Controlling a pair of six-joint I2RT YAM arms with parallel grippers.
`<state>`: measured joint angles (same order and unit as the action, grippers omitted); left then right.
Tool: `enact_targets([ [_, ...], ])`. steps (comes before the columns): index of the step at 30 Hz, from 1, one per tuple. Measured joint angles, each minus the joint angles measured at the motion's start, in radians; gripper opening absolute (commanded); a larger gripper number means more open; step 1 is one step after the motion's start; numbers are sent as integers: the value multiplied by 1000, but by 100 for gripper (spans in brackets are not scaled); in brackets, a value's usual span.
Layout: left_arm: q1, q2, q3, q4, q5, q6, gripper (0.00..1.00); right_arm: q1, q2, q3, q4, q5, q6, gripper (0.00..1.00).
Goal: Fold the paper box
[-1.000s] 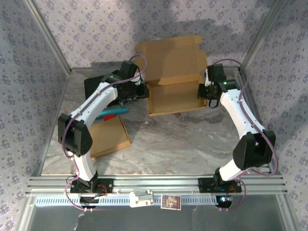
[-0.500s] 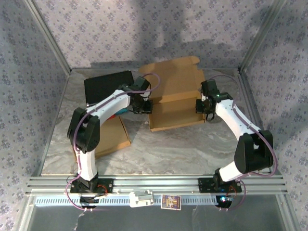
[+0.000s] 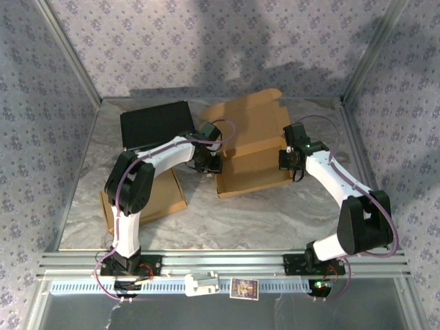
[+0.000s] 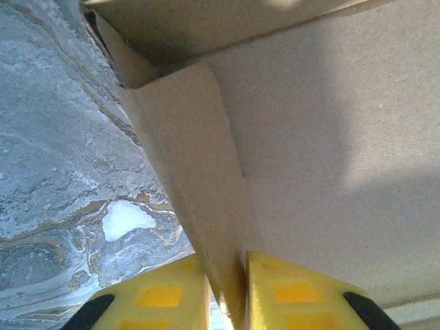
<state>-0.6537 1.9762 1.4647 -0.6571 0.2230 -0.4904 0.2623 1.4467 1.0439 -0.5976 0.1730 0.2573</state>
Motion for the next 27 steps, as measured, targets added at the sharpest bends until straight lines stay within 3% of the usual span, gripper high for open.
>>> enact_targets([
  [5,-21,24,0,-13,-15,0,22,3,-5,-10,4,8,6,0],
  [14,-53,39,11,-62,-87,-32,0,26,-37,-19,-1,30,15,0],
  [23,-93,47,53,-120,-169,-98,4,43,-61,-44,3,48,24,0],
  [27,-94,65,74,-138,-161,-120,19,41,-64,-78,12,48,36,0],
])
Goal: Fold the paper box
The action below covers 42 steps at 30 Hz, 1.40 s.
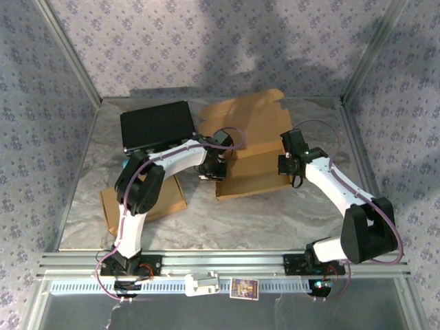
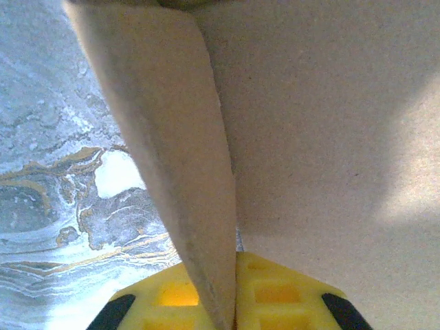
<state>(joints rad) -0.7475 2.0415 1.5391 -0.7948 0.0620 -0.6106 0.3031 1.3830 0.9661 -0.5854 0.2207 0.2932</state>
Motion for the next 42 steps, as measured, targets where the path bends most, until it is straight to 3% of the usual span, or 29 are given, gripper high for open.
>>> enact_targets([
  [7,-1,26,41,-17,20,-21,29,-18,-2,-21,24,-20,7,0],
  [11,-1,26,71,-32,27,-26,41,-37,-2,-42,45,-34,7,0],
  [22,-1,22,106,-75,27,-37,53,-79,-3,-80,98,-88,6,0],
  [29,0,19,106,-89,32,-34,46,-88,-3,-93,121,-109,6,0],
  [35,6,14,92,-69,34,-26,27,-88,-3,-93,122,-108,6,0],
  [42,10,8,61,-53,27,-27,25,-85,-3,-98,124,-105,6,0],
])
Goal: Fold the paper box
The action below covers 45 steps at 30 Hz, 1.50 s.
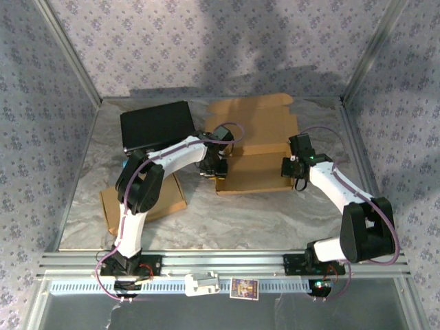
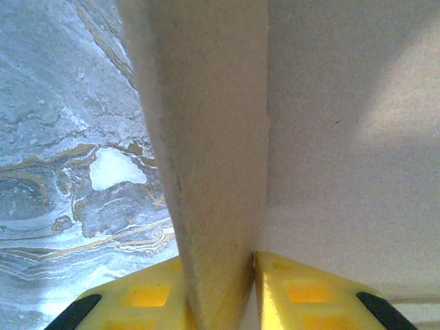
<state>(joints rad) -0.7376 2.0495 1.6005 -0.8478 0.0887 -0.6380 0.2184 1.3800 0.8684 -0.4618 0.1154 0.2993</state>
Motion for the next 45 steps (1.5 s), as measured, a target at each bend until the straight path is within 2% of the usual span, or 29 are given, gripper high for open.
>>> enact_targets([
  [8,-5,4,0,-24,-85,-3,0,22,0,-2,3,3,4,0],
  [17,-50,32,41,-70,-174,-53,0,40,-17,-24,16,16,23,0],
  [24,-57,53,73,-84,-182,-54,39,29,-19,-48,27,9,26,0],
  [29,-56,53,126,-97,-164,-41,48,8,-19,-48,44,-19,23,0],
  [35,-55,45,142,-104,-134,-41,49,-10,-19,-48,51,-31,19,0],
  [37,-53,45,142,-115,-131,-40,47,-10,-19,-48,51,-34,18,0],
  [45,-24,26,96,-91,-131,-24,19,-12,-19,-48,51,-35,14,0],
])
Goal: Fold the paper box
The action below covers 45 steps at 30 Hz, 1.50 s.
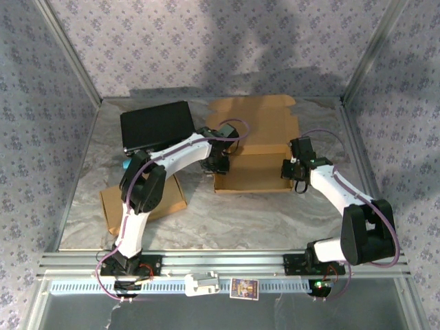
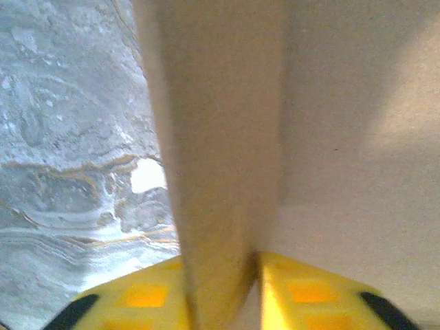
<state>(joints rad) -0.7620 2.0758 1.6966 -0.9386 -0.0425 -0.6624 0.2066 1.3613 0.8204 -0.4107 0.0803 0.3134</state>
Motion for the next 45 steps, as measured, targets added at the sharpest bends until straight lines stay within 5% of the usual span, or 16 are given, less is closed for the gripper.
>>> enact_targets([
  [3,6,4,-13,14,1,0,16,0,0,0,0,-3,0,0],
  [7,-2,16,-13,16,-22,-6,0,0,0,-1,0,-2,0,0],
  [17,-46,28,0,-8,-112,-39,0,0,0,-8,2,-3,0,0],
  [19,-46,28,-1,-7,-107,-41,21,0,0,-16,8,-3,0,0],
  [24,-45,40,17,-7,-86,-40,40,0,0,-25,13,-10,0,0],
  [38,-20,37,82,-40,-37,-45,51,-6,-12,-25,19,-17,0,0],
  [45,14,-91,10,15,55,-18,54,-45,-15,-26,19,-26,-22,0],
])
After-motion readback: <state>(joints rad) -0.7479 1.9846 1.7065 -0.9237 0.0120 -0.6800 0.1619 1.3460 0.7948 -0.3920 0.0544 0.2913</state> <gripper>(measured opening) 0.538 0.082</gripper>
